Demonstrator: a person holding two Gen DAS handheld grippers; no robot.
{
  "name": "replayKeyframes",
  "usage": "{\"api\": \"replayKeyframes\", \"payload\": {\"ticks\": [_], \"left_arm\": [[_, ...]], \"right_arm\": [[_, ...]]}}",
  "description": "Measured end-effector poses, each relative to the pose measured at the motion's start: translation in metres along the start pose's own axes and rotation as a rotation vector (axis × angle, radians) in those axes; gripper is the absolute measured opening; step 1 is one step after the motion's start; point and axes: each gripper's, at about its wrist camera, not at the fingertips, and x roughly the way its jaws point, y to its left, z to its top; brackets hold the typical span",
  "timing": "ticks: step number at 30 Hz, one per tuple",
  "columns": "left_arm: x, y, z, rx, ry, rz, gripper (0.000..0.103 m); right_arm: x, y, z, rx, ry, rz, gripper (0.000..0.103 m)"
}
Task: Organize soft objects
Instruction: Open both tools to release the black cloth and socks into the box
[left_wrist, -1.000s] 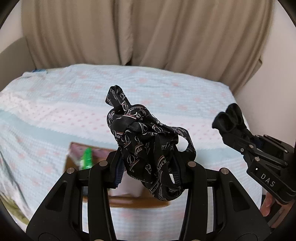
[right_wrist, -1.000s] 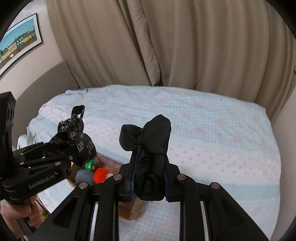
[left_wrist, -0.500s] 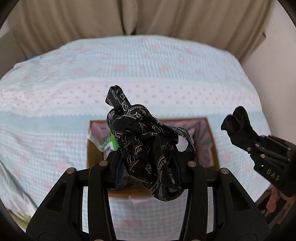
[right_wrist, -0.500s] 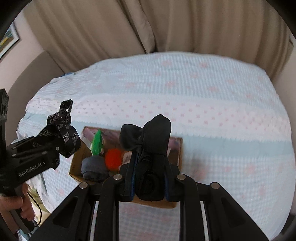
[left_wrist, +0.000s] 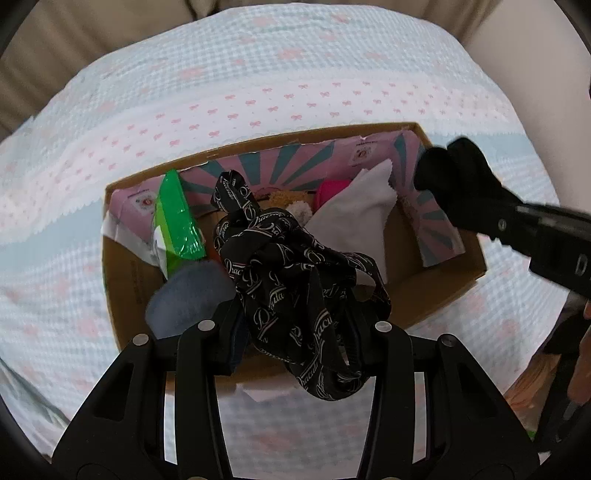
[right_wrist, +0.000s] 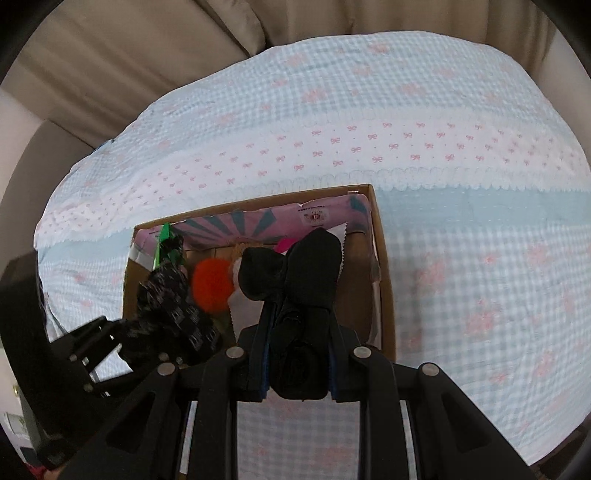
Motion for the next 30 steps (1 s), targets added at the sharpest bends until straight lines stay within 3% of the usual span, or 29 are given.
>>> {"api": "replayKeyframes", "payload": {"ticks": [2,3,4,5,6,7,8,9,10,11,12,23,30], "left_arm": [[-0.001,0.001,0.002,0.017,-0.006,-0.028,0.04],[-0.002,0.002,0.003,0.023,-0.009,-0.043,0.048],[-0.002,0.001,0.005,0.03,-0.008,-0.046,0.065],[-0.003,0.001,0.006,0.038,-0.011,-0.037,0.075],[-0.004,0.0,0.007,0.047,-0.019,-0.021,0.096],[-0.005,0.0,0.007,0.054,-0.027,-0.006,0.103],[-0.006,0.001,0.008,0.057,-0.03,0.004,0.103],[-0.005,0.002,0.008,0.058,-0.019,0.007,0.103],[-0.005,0.003,0.008,0.055,-0.009,0.009,0.103],[-0.005,0.005,0.006,0.051,-0.002,0.016,0.103],[-0.006,0.007,0.004,0.045,-0.002,0.02,0.103],[-0.041,0.019,-0.013,-0.037,-0.038,0.036,0.103],[-0.103,0.011,-0.017,-0.074,-0.105,0.06,0.103]], "right_arm": [[0.003,0.001,0.003,0.007,0.004,0.017,0.021],[0.005,0.0,0.005,0.014,0.01,0.03,0.021],[0.006,0.001,0.007,0.018,0.017,0.044,0.021],[0.006,0.001,0.009,0.022,0.024,0.055,0.021],[0.006,0.002,0.011,0.022,0.026,0.056,0.023],[0.006,0.004,0.013,0.019,0.029,0.056,0.025],[0.007,0.005,0.015,0.015,0.037,0.06,0.033],[0.009,0.005,0.016,0.013,0.046,0.061,0.051],[0.01,0.005,0.016,0.013,0.054,0.059,0.062],[0.011,0.005,0.016,0.014,0.064,0.058,0.087],[0.011,0.005,0.015,0.016,0.069,0.059,0.101],[-0.019,0.005,0.002,0.014,0.01,0.043,0.102],[-0.067,0.011,-0.003,-0.016,-0.06,0.042,0.102]]}}
